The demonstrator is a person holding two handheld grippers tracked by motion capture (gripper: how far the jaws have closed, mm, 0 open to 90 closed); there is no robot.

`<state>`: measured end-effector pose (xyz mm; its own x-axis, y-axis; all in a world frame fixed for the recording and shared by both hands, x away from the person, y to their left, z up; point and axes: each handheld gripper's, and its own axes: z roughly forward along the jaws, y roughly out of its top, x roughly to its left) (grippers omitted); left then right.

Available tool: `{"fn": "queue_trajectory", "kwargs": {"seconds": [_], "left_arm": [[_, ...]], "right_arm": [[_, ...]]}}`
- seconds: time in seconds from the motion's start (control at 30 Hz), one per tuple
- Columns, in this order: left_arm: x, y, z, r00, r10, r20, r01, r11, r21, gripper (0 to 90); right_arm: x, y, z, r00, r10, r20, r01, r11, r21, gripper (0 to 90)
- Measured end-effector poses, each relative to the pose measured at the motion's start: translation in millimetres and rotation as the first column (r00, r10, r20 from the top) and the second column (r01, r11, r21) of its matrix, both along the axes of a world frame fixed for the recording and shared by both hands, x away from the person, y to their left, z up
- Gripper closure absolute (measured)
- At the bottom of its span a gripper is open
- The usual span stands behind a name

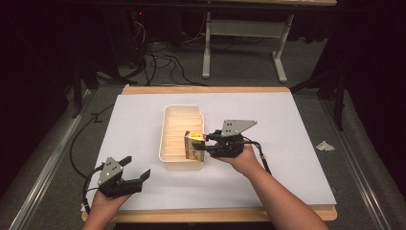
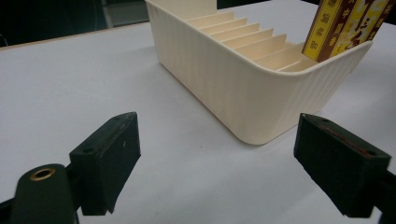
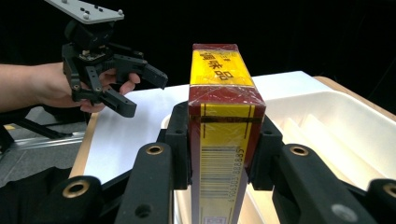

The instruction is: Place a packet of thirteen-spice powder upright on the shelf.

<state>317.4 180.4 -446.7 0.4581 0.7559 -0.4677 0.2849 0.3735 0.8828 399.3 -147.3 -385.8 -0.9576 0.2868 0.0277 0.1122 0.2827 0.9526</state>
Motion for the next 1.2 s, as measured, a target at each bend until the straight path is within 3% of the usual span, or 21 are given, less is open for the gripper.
{"fn": "queue_trajectory", "kwargs": {"seconds": [0.1,0.3,0.57,0.8,1.03,1.2], "left_arm": [[0.0,0.1,-0.1,1.0,-0.001,0.0,0.001,1.0,0.001,15.3],[-0.1,0.7,0.2,1.0,0.0,0.001,0.0,1.0,0.0,15.3],[-0.2,0.6,-0.2,1.0,0.001,-0.002,-0.001,1.0,0.002,15.3],[-0.4,-0.2,-0.8,1.0,-0.003,-0.004,0.003,1.0,0.006,15.3],[0.0,-0.8,-1.2,1.0,-0.003,-0.006,0.003,0.9999,0.01,15.3],[0.3,-1.9,-1.5,1.0,-0.003,-0.007,0.004,1.0,0.008,15.3]], "right_arm": [[0.5,2.2,1.8,1.0,0.005,0.001,-0.005,1.0,0.011,68.7],[2.9,10.8,-2.1,0.9999,0.01,-0.008,-0.01,1.0,-0.013,68.7],[5.6,19.5,-3.9,0.9997,0.021,-0.01,-0.021,1.0,0.008,68.6],[1.6,15.2,1.5,0.9997,0.016,0.017,-0.015,1.0,-0.02,68.6],[-0.9,3.1,2.1,0.9999,0.008,0.008,-0.008,1.0,-0.016,68.6],[-1.5,4.3,-2.2,0.9999,0.017,-0.001,-0.017,0.999,-0.027,68.6]]}}
